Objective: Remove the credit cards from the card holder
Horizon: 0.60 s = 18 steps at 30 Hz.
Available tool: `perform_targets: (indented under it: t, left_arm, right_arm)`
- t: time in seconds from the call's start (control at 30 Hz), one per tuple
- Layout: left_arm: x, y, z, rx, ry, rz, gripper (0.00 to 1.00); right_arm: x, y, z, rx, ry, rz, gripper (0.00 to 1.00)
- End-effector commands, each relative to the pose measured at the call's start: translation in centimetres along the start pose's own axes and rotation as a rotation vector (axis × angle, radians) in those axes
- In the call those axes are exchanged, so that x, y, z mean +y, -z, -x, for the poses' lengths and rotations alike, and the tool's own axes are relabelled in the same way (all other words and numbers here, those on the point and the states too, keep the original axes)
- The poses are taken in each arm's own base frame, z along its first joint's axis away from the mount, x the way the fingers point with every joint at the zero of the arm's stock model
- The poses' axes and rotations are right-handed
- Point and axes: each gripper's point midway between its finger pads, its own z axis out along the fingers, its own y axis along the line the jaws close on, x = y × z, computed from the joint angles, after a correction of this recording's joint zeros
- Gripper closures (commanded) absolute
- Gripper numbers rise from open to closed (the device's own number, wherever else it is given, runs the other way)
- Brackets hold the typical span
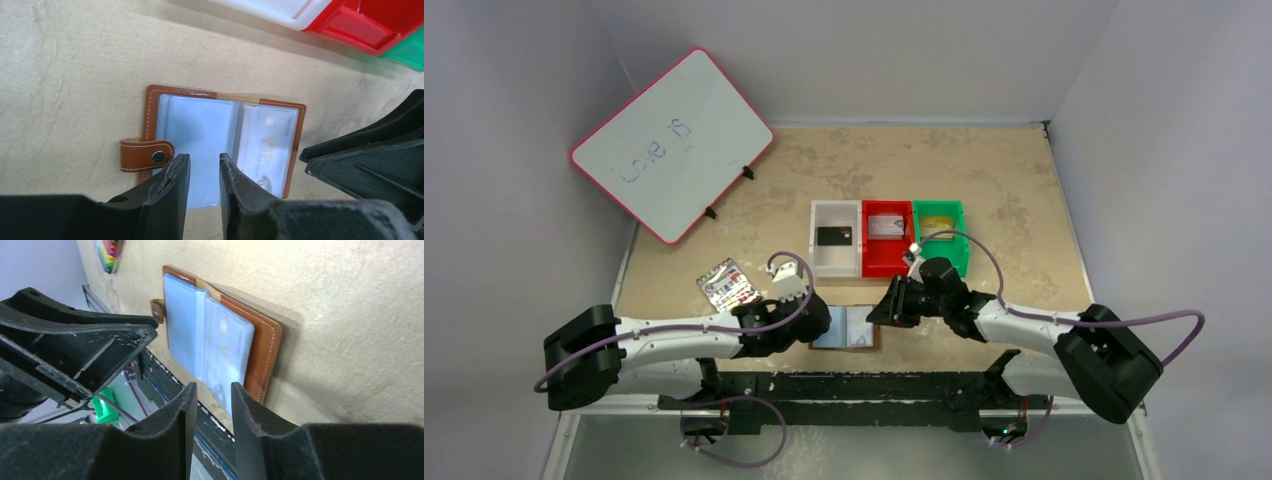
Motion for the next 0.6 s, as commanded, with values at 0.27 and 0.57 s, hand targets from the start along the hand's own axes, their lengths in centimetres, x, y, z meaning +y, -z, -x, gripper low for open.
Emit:
perform_targets:
  t: [0.27,0.57]
  left_arm:
    - [1.9,0.1,-0.2,0.005,-0.05,0.068,0.68]
    - [2.8,-0.5,-1.1,0.031,-0.074,0.101,0.71]
  right_arm:
    - [0.0,-1.1,-0.2,0.028,0.008,0.005,0.71]
    - [1.0,-1.5,-0.3,0.034,0.025,0.001,0.73]
